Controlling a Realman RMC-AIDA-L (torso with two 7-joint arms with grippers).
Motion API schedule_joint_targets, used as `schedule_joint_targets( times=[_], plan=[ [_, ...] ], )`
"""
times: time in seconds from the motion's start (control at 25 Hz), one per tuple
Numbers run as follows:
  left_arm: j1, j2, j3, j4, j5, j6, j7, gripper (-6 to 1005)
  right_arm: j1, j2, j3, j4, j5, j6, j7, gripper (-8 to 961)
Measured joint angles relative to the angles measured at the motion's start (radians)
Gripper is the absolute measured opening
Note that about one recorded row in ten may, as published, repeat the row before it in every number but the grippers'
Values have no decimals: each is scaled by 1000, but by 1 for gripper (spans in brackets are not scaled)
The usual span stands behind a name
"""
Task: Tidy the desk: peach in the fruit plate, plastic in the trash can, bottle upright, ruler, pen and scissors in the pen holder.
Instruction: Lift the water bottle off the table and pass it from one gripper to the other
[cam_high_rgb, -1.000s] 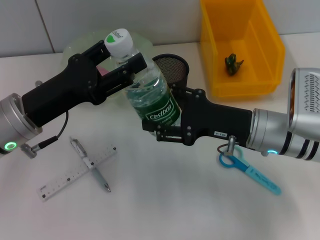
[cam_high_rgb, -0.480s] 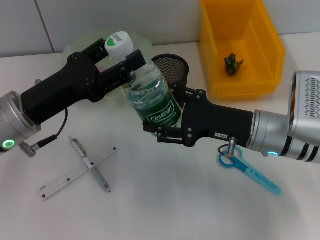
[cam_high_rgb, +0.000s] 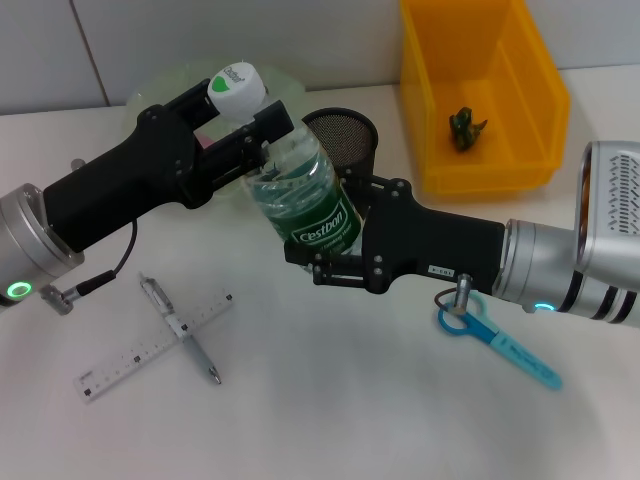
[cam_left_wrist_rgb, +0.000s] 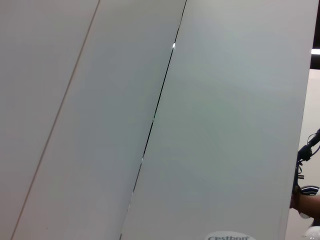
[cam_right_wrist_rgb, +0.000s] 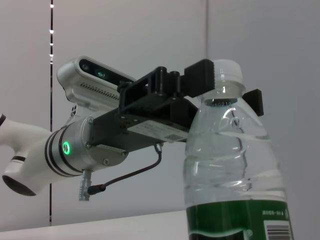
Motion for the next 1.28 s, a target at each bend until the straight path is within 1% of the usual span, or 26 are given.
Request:
schedule_joint_targets(
  times=[0.04, 0.48, 0.68, 1.28],
  plan=[
    [0, 0, 0, 0, 0, 0, 1, 695, 0, 0, 0, 0, 0, 0, 0, 770],
    [0, 0, 1, 1, -1, 2, 3, 486, -1, 0, -1, 0, 0, -3, 5, 771],
    [0, 0, 2, 0, 0, 3, 15, 446, -1, 0, 0, 3, 0, -4, 7, 770],
    [2, 1, 2, 0, 4, 4, 15, 447, 9, -3, -7, 6, 0, 22, 53, 771]
  ],
)
